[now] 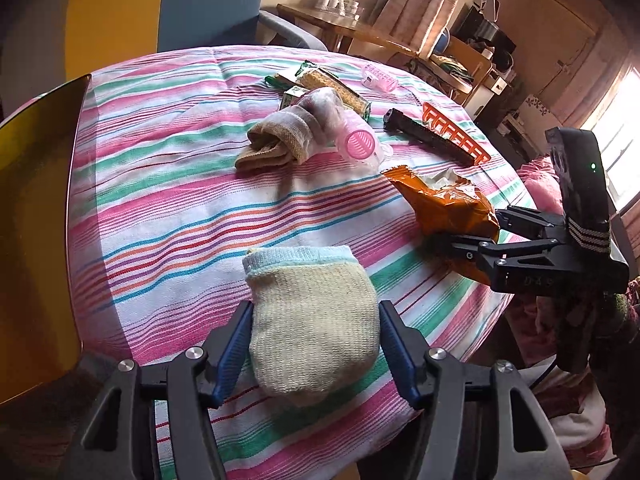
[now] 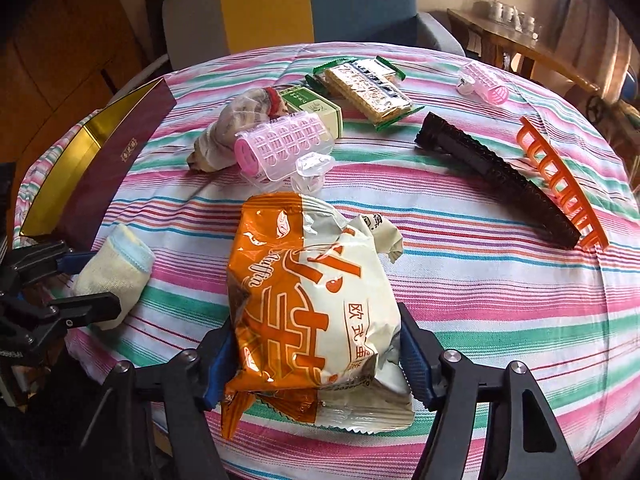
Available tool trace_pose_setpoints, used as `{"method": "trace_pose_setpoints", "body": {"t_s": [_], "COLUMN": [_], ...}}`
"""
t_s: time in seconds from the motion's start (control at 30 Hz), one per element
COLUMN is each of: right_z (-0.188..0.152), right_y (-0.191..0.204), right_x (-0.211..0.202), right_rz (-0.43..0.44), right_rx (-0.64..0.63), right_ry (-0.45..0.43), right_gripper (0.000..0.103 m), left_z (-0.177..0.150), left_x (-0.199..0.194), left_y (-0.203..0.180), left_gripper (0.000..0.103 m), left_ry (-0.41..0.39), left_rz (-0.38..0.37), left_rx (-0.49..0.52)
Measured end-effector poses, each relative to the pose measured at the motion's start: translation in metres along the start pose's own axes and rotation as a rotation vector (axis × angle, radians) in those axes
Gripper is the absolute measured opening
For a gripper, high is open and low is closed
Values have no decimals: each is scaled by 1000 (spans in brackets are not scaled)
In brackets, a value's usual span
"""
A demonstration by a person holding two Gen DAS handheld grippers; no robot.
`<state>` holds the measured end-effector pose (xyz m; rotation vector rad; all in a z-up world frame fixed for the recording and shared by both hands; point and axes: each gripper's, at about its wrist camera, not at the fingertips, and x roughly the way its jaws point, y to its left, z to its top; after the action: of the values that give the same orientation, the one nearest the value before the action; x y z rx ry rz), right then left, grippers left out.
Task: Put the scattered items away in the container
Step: 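Lift the cream sock with the left tool while the right tool lifts the snack bag, then carry the sock in the left tool and the bag in the right tool over the gold tray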
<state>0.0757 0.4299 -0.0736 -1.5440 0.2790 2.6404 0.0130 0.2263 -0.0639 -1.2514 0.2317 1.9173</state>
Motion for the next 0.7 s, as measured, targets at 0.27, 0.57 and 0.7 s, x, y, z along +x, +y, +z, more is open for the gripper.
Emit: {"method": "trace_pose_setpoints", "body": {"t_s": [0.27, 0.57, 0.7], "right_z": [-8, -7, 6], "right_y": [17, 48, 71], "right_x": [-11, -25, -32], "right_rz": [32, 81, 100], "right_rx": [78, 116, 79], "right_ry": [-43, -98, -126], "right_gripper": [65, 65, 65], "left_z": [-4, -4, -5], "left_x": [-22, -61, -81], "left_y": [2, 20, 34], "left_gripper": [62, 62, 62], "left_ry": [-66, -173, -225], "left_rz": [19, 43, 64], "left_rx": [0, -61, -98]}}
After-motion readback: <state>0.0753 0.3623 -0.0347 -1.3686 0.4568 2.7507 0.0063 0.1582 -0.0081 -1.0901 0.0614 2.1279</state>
